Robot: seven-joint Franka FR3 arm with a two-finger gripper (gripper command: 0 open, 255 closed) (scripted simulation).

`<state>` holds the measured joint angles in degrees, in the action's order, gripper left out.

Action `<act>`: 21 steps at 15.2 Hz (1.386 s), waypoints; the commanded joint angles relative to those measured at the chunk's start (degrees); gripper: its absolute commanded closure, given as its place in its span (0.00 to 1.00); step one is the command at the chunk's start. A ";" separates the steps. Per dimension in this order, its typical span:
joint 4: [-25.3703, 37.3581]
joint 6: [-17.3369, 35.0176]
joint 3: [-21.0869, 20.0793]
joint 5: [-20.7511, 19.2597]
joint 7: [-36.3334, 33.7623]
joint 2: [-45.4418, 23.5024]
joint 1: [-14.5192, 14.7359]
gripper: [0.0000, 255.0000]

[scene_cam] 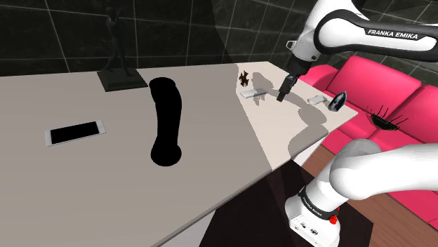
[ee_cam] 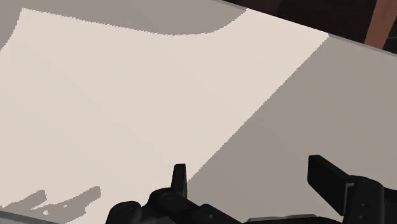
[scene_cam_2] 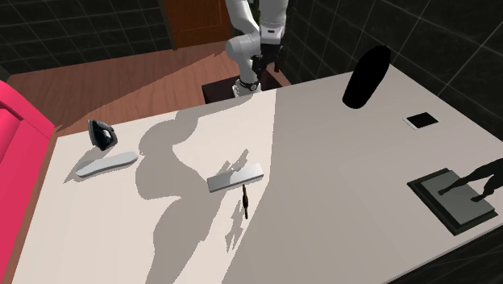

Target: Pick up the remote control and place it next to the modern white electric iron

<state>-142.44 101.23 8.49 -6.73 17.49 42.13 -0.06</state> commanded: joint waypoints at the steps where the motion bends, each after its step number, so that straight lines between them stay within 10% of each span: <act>1: 0.71 1.19 3.18 -1.82 6.03 -1.68 0.11 0.00; 12: 9.81 12.52 20.25 -4.43 37.71 -21.04 4.11 0.00; 21: 25.79 17.52 29.24 8.74 67.74 -45.28 6.74 0.00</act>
<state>-119.21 118.45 37.14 -0.50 81.14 0.51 6.71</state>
